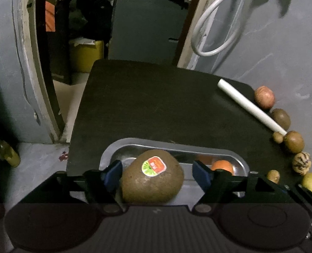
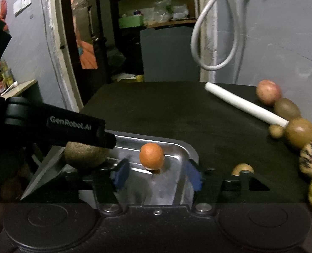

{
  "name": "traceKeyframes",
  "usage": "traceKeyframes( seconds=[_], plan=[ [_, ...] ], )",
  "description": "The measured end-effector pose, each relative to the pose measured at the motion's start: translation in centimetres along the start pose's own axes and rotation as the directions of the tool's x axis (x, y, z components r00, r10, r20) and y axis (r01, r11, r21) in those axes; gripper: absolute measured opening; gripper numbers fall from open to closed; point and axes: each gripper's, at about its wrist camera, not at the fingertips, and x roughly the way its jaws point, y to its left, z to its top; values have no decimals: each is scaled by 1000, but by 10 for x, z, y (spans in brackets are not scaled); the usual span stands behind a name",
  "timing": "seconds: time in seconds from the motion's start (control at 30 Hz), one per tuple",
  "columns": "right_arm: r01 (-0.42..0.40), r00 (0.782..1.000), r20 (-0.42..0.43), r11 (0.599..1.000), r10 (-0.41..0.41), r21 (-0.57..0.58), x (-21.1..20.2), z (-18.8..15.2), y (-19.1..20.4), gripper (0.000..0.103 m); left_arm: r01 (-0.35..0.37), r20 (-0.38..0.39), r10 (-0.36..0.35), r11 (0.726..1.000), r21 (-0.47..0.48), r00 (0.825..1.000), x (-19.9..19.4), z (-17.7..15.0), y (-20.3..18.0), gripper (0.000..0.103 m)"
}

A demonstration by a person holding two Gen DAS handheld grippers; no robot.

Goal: Organize fruits
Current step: 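Carry the kiwi and orange to the tray and open both grippers, then grasp the striped melon with the left gripper while the right gripper grasps an orange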

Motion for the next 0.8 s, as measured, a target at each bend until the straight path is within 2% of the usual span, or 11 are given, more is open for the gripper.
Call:
traceKeyframes(
  seconds=[0.1, 0.27, 0.5, 0.8],
  plan=[
    [27, 999, 20, 999, -28, 26, -19, -5, -1, 88, 16, 9, -16, 1000, 23, 1000, -13, -3, -4, 88],
    [66, 996, 49, 995, -70, 73, -55, -15, -4, 99, 37, 35, -39, 998, 54, 999, -41, -13, -7, 99],
    [106, 991, 73, 988, -115, 116, -99, -34, 3, 102, 48, 58, -54, 995, 91, 997, -77, -34, -5, 102],
    [150, 985, 58, 977, -160, 149, -144, -68, 18, 102, 79, 27, -85, 983, 167, 996, -111, -78, 2, 102]
  ],
)
